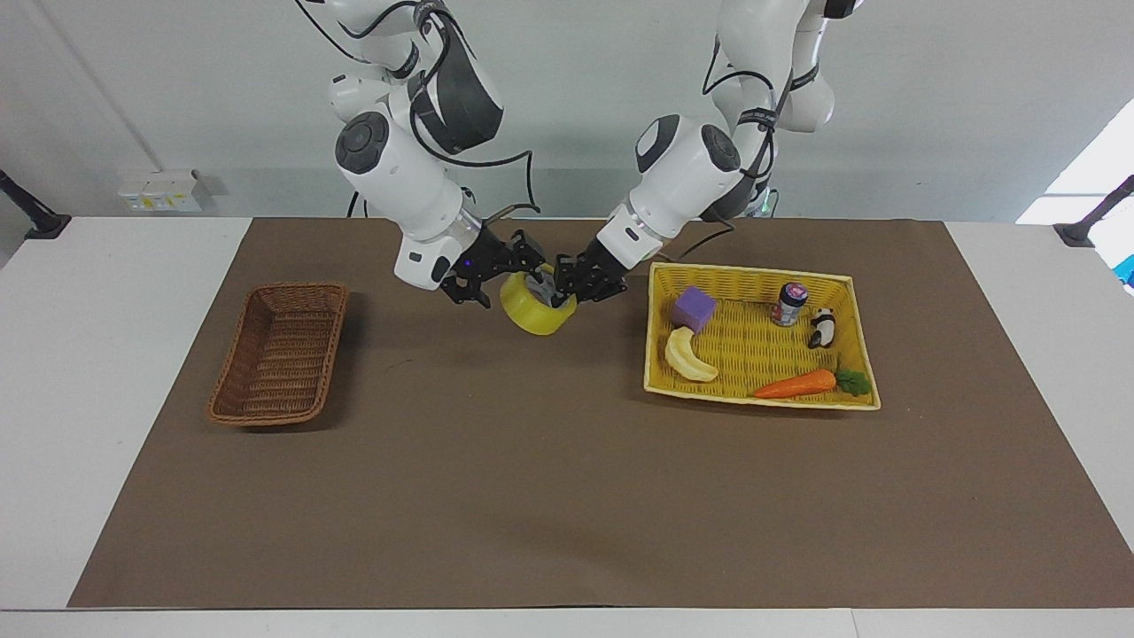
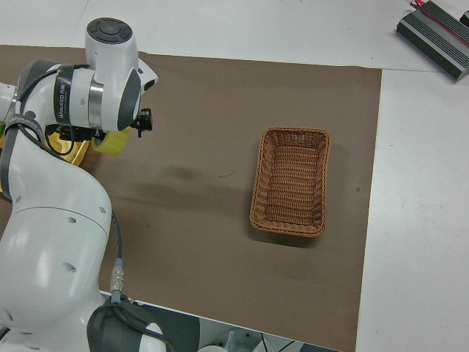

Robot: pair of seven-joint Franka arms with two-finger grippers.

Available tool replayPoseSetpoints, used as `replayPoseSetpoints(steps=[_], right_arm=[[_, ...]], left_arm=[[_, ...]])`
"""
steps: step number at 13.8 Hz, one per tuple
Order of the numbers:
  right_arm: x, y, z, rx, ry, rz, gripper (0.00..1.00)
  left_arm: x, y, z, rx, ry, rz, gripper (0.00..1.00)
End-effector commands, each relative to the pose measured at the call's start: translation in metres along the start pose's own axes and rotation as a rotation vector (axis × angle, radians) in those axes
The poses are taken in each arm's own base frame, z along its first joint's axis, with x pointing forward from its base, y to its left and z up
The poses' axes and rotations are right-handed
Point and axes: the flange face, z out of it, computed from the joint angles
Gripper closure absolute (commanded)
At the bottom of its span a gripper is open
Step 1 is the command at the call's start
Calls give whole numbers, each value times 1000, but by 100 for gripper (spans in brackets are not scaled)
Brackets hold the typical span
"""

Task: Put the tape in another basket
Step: 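Grasp the tape with the right gripper and open the left gripper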

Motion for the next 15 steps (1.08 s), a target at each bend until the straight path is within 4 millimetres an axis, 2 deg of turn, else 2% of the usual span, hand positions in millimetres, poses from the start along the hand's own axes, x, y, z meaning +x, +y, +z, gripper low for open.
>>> replayPoseSetpoints(steps=[1,2,3,4,5,6,7,10,13,15], right_arm=[[-11,6,-1,27,16,-55,24],[-11,6,-2,27,15,-45,60],[-11,5,-1,28,13,-33,95],[-12,5,-3,28,14,-5,100],[-12,4,-2,29,13,14,100],[-12,3,-3,28,15,22,100],[-12,3,-2,29,12,23,100],[-12,4,-3,29,13,24,100],[-12,10,-6,31,8,26,100],[-12,24,-16,36,2,40,100]], left_arm=[[2,13,0,-37,20,-9,100],[1,14,1,-41,27,-9,100],[-1,17,2,-58,33,-20,94],[-2,20,2,-76,36,-30,91],[-3,21,2,-83,41,-35,88],[-2,21,1,-86,45,-39,50],[-3,22,-2,-95,47,-47,1],[0,30,-21,-140,75,-154,0],[1,43,-53,-208,133,-325,0],[3,42,-73,-213,140,-357,0]])
